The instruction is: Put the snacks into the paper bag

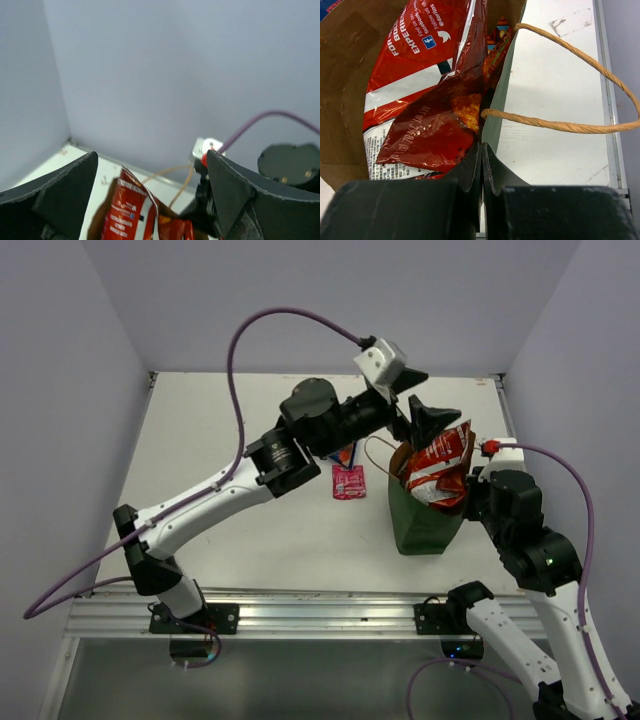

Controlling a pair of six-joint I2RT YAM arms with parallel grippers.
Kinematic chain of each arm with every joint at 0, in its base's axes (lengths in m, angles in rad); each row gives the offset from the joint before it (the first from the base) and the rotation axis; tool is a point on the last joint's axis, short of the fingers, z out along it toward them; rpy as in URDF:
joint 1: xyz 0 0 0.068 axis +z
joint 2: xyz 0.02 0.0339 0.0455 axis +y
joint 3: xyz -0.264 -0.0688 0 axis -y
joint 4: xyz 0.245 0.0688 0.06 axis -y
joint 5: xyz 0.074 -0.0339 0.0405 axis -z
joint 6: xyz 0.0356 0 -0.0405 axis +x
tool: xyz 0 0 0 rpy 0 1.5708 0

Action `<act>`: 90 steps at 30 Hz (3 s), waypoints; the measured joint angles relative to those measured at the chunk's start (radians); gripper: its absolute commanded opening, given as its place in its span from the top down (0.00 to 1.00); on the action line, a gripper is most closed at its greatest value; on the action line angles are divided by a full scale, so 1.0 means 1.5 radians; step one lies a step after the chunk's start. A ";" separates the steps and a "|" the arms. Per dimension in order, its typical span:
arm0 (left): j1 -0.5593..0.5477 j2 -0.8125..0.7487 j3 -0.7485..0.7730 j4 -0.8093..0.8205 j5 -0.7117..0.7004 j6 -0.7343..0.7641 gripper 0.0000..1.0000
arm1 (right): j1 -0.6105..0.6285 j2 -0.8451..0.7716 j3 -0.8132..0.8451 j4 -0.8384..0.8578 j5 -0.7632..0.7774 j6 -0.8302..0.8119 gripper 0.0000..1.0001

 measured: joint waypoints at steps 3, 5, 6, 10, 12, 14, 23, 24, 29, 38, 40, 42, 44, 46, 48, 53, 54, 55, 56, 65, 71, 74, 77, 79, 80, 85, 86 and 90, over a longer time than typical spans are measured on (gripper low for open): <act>0.002 -0.042 -0.011 0.035 -0.088 -0.006 0.03 | 0.000 -0.002 0.000 0.000 0.000 0.000 1.00; 0.017 -0.067 -0.049 0.037 -0.150 -0.038 0.03 | 0.000 -0.005 -0.001 -0.001 0.000 0.000 1.00; 0.036 -0.076 -0.079 0.034 -0.169 -0.061 0.03 | 0.000 -0.005 -0.001 -0.001 0.000 0.000 1.00; 0.185 -0.067 -0.216 0.010 -0.205 -0.154 0.02 | 0.000 -0.005 -0.001 0.000 0.000 0.000 1.00; 0.266 -0.034 -0.293 -0.004 -0.223 -0.190 0.02 | 0.000 -0.005 -0.002 -0.001 0.000 0.000 1.00; 0.323 0.001 -0.365 -0.007 -0.239 -0.217 0.01 | 0.000 -0.005 -0.002 0.000 0.000 0.000 1.00; 0.332 0.058 -0.446 0.062 -0.235 -0.268 0.00 | 0.000 -0.005 -0.002 0.000 0.000 0.000 1.00; 0.332 0.068 -0.439 0.075 -0.231 -0.270 0.00 | 0.000 -0.005 -0.002 0.000 -0.001 0.000 1.00; 0.340 0.136 -0.414 0.103 -0.219 -0.290 0.00 | 0.000 -0.005 -0.002 0.000 -0.001 0.000 1.00; 0.347 0.194 -0.412 0.110 -0.213 -0.320 0.02 | 0.000 -0.004 -0.002 0.001 -0.003 0.000 1.00; 0.348 0.206 -0.406 0.122 -0.202 -0.320 0.07 | 0.000 -0.004 -0.002 0.001 -0.003 0.000 1.00; 0.349 0.230 -0.386 0.137 -0.184 -0.323 0.17 | 0.000 -0.004 -0.002 0.001 -0.004 0.000 1.00; 0.350 0.261 -0.361 0.159 -0.163 -0.326 0.55 | 0.000 -0.004 -0.002 0.001 -0.004 0.000 1.00; 0.352 0.292 -0.338 0.182 -0.136 -0.338 1.00 | 0.000 -0.003 -0.002 0.001 -0.004 0.000 1.00; 0.354 0.313 -0.321 0.200 -0.106 -0.341 1.00 | 0.000 -0.003 -0.002 0.001 -0.004 0.000 1.00; 0.354 0.309 -0.315 0.234 -0.053 -0.350 1.00 | 0.000 0.001 -0.002 0.003 -0.004 0.000 1.00; 0.352 0.301 -0.315 0.234 -0.046 -0.350 1.00 | 0.000 0.002 -0.002 0.003 -0.004 0.000 1.00; 0.350 0.287 -0.315 0.232 -0.042 -0.349 1.00 | 0.000 0.002 -0.002 0.003 -0.004 0.000 1.00; 0.348 0.268 -0.315 0.229 -0.040 -0.348 1.00 | 0.000 0.002 -0.002 0.003 -0.005 0.000 1.00; 0.251 0.004 -0.224 0.229 -0.030 -0.282 1.00 | 0.000 0.001 -0.002 0.004 -0.005 0.000 1.00; 0.170 -0.078 -0.157 0.259 0.031 -0.267 1.00 | 0.000 0.000 -0.002 0.004 -0.005 0.000 1.00; 0.159 -0.071 -0.149 0.258 0.047 -0.262 1.00 | 0.000 -0.001 -0.002 0.004 -0.005 0.000 1.00; 0.151 -0.034 -0.150 0.246 0.063 -0.261 1.00 | 0.000 -0.003 -0.003 0.004 -0.005 0.000 1.00; 0.145 -0.001 -0.159 0.242 0.070 -0.261 1.00 | 0.000 -0.005 -0.003 0.003 -0.005 0.000 1.00; 0.141 0.018 -0.163 0.236 0.077 -0.261 1.00 | 0.000 -0.006 -0.003 0.003 -0.005 0.000 1.00; 0.106 0.127 -0.143 0.160 0.109 -0.247 1.00 | 0.000 -0.006 -0.004 0.003 -0.005 0.000 1.00; 0.095 0.148 -0.126 0.131 0.108 -0.238 1.00 | 0.000 -0.006 -0.004 0.003 -0.005 0.000 1.00; 0.049 0.198 -0.040 0.006 0.085 -0.171 1.00 | 0.000 -0.006 -0.005 0.003 -0.005 0.000 1.00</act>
